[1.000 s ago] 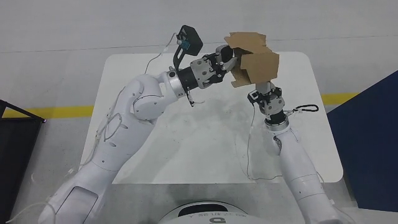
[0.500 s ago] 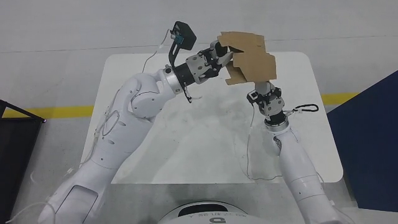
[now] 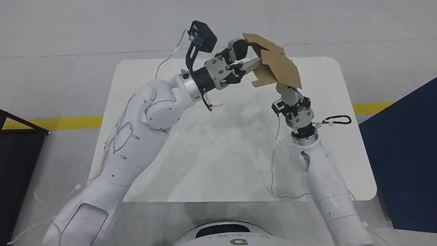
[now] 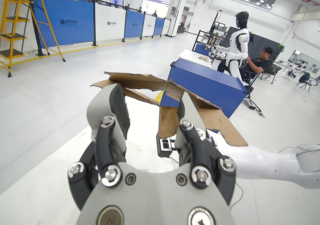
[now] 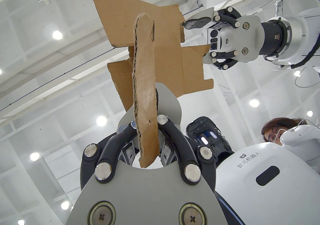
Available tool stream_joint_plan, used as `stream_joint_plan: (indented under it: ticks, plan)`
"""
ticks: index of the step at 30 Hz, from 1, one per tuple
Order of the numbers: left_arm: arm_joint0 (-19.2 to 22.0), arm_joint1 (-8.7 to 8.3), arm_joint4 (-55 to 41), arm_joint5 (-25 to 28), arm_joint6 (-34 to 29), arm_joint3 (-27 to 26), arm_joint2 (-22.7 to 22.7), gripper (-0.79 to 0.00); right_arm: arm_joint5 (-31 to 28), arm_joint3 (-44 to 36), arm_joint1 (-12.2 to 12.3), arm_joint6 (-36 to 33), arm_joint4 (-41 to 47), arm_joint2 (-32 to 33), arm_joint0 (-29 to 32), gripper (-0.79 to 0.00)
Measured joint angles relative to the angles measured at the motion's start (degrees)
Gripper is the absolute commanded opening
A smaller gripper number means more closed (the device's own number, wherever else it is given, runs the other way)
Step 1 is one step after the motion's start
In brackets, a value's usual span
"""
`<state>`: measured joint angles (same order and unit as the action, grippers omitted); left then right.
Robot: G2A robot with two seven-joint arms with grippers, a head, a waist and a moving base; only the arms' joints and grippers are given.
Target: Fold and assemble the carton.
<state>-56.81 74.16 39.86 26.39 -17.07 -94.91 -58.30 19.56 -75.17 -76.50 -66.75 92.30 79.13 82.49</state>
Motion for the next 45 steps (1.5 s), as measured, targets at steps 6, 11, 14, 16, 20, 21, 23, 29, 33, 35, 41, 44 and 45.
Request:
stream_joint_plan:
  ticks: [6, 11, 14, 16, 20, 21, 23, 29, 33, 35, 41, 44, 45]
  plan:
    - [-0.40, 0.06, 4.33, -0.37, 1.56, -0.97, 0.59, -0.074, 0.20, -0.02, -0.03, -0.19, -0.08, 0.14, -0.04, -0.785]
    - [-0.95, 0.25, 3.38, -0.73, 2.63, -0.71, 0.86, -0.092, 0.28, -0.16, -0.05, -0.59, -0.31, 0.28, -0.08, -0.785]
    - [-0.83, 0.44, 0.40, -0.47, 2.53, 0.21, 0.87, -0.108, 0.39, -0.48, -0.03, -1.08, -0.80, 0.27, 0.06, -0.785]
    - [-0.50, 0.56, -1.37, 0.23, 2.28, 0.99, 1.01, -0.123, 0.39, -0.72, -0.01, -1.52, -1.19, 0.27, 0.25, -0.785]
    - [0.44, 0.90, -5.44, 2.11, 1.78, 2.55, 1.69, -0.145, 0.42, -1.07, 0.03, -2.35, -1.59, 0.41, 0.67, -0.785]
    - [0.70, 0.99, -6.30, 2.51, 1.71, 2.95, 1.85, -0.151, 0.39, -1.17, 0.04, -2.53, -1.70, 0.45, 0.78, -0.785]
    - [1.31, 1.15, -7.48, 3.07, 1.34, 3.78, 2.19, -0.157, 0.29, -1.35, 0.05, -2.91, -1.93, 0.51, 1.06, -0.785]
    - [2.09, 1.33, -8.93, 2.57, -0.64, 3.29, 2.46, -0.206, 0.13, -1.51, 0.11, -3.81, -2.40, 0.75, 1.67, -0.785]
    - [1.69, 1.06, -9.53, 0.15, -4.68, 0.45, 1.78, -0.249, -0.16, -1.48, 0.12, -4.24, -2.61, 0.86, 1.93, -0.785]
    - [1.25, 0.82, -9.59, -1.14, -7.36, -1.04, 1.18, -0.268, -0.37, -1.49, 0.13, -4.55, -2.89, 0.88, 2.05, -0.785]
    - [-0.60, 0.24, -13.20, -2.62, -12.12, -4.74, -0.67, -0.336, -1.44, -1.67, 0.19, -5.83, -4.44, 0.90, 2.57, -0.785]
    - [-1.22, 0.10, -15.90, -2.56, -13.26, -5.25, -1.24, -0.376, -1.78, -1.67, 0.26, -6.40, -5.50, 0.89, 2.79, -0.785]
    - [-1.33, 0.06, -16.67, -2.56, -13.59, -5.29, -1.41, -0.385, -1.88, -1.65, 0.29, -6.56, -5.92, 0.88, 2.84, -0.785]
